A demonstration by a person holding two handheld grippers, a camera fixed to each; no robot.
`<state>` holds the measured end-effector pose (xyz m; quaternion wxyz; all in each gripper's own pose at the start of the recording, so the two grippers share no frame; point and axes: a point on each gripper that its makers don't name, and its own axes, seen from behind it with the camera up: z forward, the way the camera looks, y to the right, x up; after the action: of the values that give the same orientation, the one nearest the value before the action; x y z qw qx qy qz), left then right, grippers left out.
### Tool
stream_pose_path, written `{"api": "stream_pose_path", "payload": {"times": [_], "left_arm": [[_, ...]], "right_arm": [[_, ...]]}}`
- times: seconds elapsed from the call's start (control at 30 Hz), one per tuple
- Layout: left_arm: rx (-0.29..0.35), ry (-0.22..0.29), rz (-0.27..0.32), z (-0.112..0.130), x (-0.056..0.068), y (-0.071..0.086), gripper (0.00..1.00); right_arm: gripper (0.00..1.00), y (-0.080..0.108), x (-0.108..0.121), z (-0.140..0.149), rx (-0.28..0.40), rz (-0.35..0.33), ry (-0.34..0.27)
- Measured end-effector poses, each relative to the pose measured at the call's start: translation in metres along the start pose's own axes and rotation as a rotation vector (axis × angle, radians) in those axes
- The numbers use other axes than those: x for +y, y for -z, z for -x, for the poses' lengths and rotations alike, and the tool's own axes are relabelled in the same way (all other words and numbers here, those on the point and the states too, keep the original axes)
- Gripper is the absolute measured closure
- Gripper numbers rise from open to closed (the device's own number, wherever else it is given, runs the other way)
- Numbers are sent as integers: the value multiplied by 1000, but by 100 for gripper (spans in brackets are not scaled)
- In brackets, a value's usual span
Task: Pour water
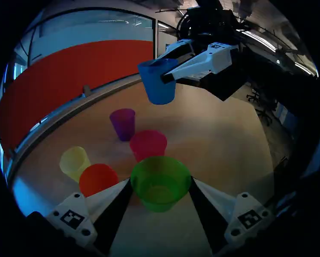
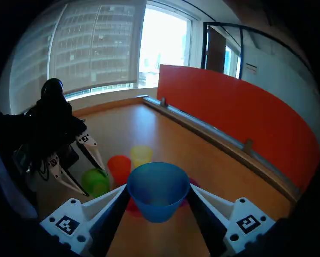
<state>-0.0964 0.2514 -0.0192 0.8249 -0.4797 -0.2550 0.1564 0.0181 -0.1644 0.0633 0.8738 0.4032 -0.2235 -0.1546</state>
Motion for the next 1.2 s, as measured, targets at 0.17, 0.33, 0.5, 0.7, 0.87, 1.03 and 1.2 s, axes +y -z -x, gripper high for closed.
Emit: {"api": "stream_pose_path", "payload": {"times": [0.17,0.33,0.5,0.7,0.87,1.03,1.2], "left_arm": [[-16,3,7,6,-1,-3,11],[-32,0,7,12,-2,-6,11],[-41,1,2,17,-4,-7,11],[-41,6,-1,20,-6,-10,11],[-47,7,1,24,-6,-11,11],[-43,9,1,26,-7,-11,11],[-39,14,3,27,-7,-9,11]], "right_arm": [[9,-5,4,13,-23,-3,-5],[8,-11,6,24,-45,-5,-1],[8,-16,8,33,-62,-7,0],[8,-21,11,47,-87,-5,0],[8,-24,12,54,-103,-5,0],[8,-26,12,57,-107,-5,-4],[8,-28,13,63,-116,-4,-8]]}}
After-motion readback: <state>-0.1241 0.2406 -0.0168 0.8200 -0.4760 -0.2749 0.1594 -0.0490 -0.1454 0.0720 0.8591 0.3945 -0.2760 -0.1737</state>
